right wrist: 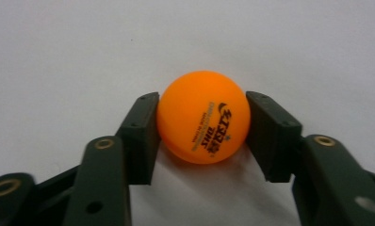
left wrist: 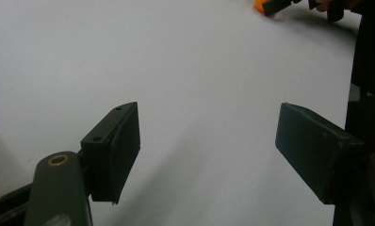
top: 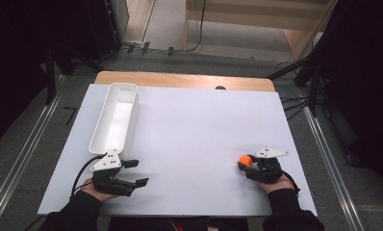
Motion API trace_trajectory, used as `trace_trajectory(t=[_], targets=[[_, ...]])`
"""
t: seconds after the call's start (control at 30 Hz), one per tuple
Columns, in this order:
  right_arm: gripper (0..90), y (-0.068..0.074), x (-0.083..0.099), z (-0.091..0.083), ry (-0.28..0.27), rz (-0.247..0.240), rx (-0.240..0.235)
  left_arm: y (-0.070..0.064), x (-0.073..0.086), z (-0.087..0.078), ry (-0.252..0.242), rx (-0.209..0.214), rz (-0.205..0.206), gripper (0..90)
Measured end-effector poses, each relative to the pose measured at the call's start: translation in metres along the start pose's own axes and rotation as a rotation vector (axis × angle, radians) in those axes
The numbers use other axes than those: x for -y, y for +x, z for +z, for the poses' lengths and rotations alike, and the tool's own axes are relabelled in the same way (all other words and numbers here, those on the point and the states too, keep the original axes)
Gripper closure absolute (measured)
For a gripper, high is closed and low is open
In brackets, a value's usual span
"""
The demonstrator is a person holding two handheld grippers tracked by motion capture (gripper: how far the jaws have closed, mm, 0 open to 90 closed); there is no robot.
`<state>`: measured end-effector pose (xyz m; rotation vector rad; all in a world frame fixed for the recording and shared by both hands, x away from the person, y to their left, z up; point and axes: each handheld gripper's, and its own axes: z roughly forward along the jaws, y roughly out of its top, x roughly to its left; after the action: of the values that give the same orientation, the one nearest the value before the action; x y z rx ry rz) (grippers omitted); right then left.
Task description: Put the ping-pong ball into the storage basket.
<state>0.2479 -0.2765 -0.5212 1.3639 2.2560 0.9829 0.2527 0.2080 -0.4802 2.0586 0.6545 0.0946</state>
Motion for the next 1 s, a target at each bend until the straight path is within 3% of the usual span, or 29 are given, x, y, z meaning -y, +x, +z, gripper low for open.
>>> trace_trajectory(t=[0.67,1.0], targets=[[48.4,-0.003,-0.002,0.000,-0.004,0.016,-0.036,0.000,0.000,0.001,0.004,0.002,0.003,23.1],[48.5,-0.006,-0.011,-0.013,-0.076,0.077,-0.081,0.000,0.000,0.001,0.002,-0.001,0.000,23.1]])
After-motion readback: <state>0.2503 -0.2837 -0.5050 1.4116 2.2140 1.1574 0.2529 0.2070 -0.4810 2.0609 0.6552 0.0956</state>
